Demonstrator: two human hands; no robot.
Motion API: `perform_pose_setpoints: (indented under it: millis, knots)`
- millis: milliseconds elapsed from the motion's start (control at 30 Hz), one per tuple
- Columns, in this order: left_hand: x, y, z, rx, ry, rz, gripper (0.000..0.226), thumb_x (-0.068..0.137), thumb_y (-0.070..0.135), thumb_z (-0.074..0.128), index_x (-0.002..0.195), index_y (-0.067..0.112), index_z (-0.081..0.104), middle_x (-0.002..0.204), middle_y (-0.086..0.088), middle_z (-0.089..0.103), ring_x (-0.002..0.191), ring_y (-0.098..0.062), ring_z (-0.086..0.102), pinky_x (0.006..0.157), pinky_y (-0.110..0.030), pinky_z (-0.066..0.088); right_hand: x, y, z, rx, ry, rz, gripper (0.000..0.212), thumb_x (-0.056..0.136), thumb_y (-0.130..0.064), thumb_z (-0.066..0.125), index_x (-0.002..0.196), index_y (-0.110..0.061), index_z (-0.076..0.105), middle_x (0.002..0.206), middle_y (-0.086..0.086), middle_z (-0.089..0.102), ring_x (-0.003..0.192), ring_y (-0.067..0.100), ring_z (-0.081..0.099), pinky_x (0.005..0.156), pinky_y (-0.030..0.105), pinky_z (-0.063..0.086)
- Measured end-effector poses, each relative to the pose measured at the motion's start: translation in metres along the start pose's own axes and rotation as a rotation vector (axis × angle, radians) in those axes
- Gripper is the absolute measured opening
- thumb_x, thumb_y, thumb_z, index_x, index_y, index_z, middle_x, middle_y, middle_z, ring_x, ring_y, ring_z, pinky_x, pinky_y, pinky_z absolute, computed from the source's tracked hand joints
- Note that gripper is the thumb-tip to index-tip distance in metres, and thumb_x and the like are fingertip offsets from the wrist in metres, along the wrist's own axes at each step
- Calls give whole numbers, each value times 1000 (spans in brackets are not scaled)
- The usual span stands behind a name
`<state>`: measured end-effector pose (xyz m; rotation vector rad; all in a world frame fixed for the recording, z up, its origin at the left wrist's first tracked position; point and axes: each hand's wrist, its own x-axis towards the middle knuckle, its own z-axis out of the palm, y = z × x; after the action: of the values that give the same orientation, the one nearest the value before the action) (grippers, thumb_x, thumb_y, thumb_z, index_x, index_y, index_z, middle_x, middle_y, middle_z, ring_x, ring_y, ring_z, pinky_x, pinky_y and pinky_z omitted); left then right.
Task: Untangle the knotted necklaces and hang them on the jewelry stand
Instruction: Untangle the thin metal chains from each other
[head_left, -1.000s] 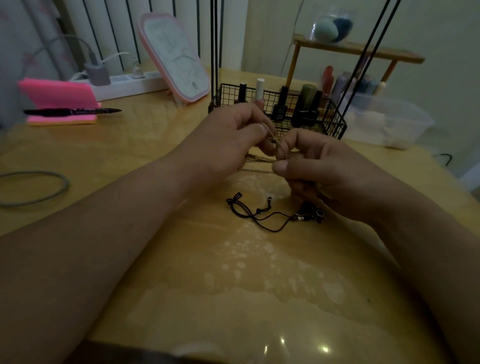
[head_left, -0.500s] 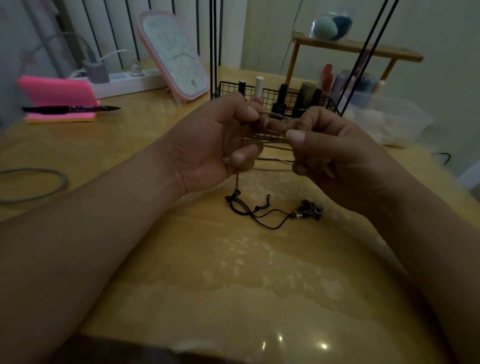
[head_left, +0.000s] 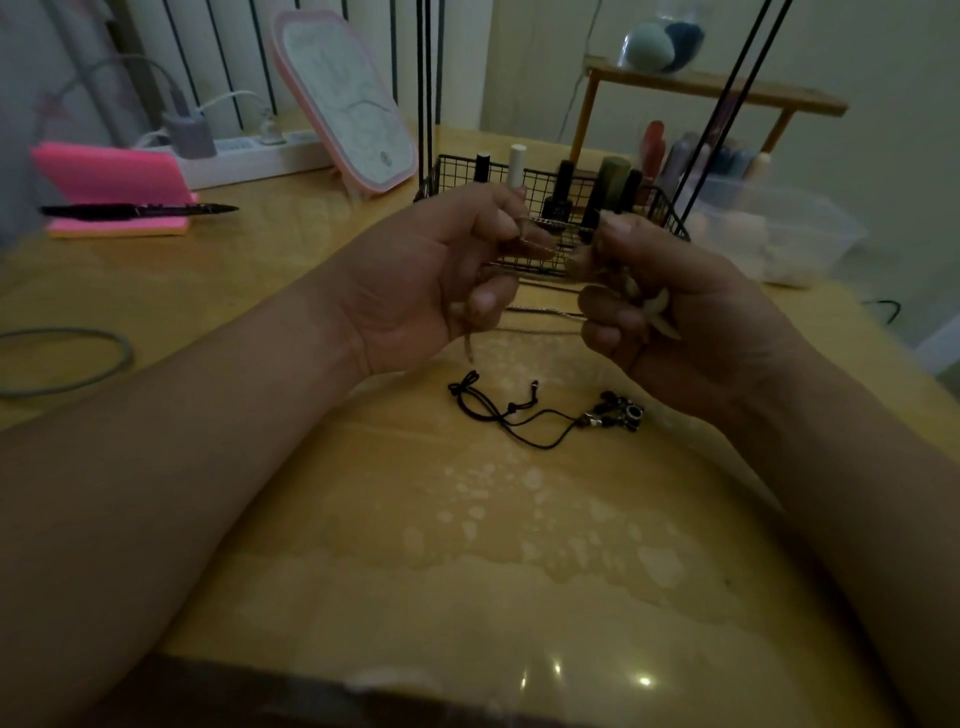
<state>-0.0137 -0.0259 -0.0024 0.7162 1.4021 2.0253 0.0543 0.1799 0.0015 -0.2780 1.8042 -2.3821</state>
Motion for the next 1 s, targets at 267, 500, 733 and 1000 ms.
perform_pose_setpoints:
  millis: [267, 500, 733, 1000]
  knots:
    - [1, 3, 1, -129, 38, 0, 9, 93, 13, 46, 94, 17, 54, 90, 1, 68, 44, -9, 44, 48, -21, 29, 1, 6, 2, -56, -13, 55, 12, 97, -29, 62, 93, -20, 56, 91, -1, 62, 55, 7, 41, 57, 22, 43]
    - [-2, 2, 2, 366, 55, 20, 17, 100, 2, 43, 92, 13, 54, 73, -1, 50, 51, -13, 38, 46, -23, 28, -1, 4, 1, -21, -107, 112, 11, 95, -30, 61, 88, -22, 56, 79, -2, 56, 56, 7, 39, 56, 22, 40]
    - [-6, 1, 5, 751, 27, 55, 17, 93, 11, 74, 101, 16, 60, 75, -2, 50, 64, -11, 44, 56, -24, 38, -1, 3, 2, -22, -1, 105, 13, 96, -30, 62, 88, -22, 55, 76, -3, 55, 53, 6, 38, 54, 21, 39]
    - [-6, -2, 4, 981, 44, 138, 21, 89, 18, 80, 92, 23, 60, 59, 11, 41, 54, -7, 37, 53, -20, 34, -1, 4, 5, -50, 21, 146, 11, 96, -28, 61, 89, -20, 57, 80, 0, 57, 54, 6, 38, 55, 20, 41]
